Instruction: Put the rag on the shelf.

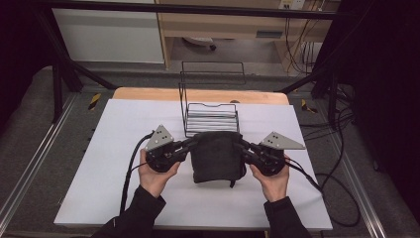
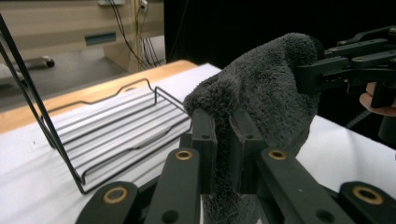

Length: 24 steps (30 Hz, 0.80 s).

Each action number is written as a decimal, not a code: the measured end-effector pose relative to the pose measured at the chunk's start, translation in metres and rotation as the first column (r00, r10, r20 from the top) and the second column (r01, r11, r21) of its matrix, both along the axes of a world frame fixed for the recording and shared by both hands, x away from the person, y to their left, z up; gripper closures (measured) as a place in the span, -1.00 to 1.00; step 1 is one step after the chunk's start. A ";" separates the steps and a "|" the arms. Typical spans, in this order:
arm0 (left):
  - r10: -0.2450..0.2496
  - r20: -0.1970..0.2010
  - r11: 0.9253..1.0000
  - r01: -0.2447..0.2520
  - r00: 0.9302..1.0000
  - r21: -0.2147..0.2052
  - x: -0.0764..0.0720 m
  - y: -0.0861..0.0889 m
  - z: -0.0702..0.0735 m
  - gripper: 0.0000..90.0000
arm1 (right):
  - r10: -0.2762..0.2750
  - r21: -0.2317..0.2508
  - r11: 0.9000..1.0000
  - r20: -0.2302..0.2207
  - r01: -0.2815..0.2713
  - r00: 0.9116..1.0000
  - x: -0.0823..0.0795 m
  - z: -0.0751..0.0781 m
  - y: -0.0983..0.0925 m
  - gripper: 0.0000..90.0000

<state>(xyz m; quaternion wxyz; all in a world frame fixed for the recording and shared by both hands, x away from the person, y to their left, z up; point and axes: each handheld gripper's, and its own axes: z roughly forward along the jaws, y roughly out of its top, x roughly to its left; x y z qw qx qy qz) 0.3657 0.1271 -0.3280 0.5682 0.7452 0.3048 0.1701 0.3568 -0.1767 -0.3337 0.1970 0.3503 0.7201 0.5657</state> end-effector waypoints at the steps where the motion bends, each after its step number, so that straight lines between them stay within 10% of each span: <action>1: 0.001 0.005 1.000 -0.001 1.000 -0.006 0.000 0.000 0.002 0.82 | -0.003 0.006 1.000 0.014 0.003 1.000 -0.001 0.004 0.000 0.74; 24: 0.056 0.108 0.993 -0.045 0.993 -0.105 0.018 0.000 0.046 0.82 | -0.077 0.072 0.995 0.173 0.065 0.982 0.007 0.047 0.007 0.75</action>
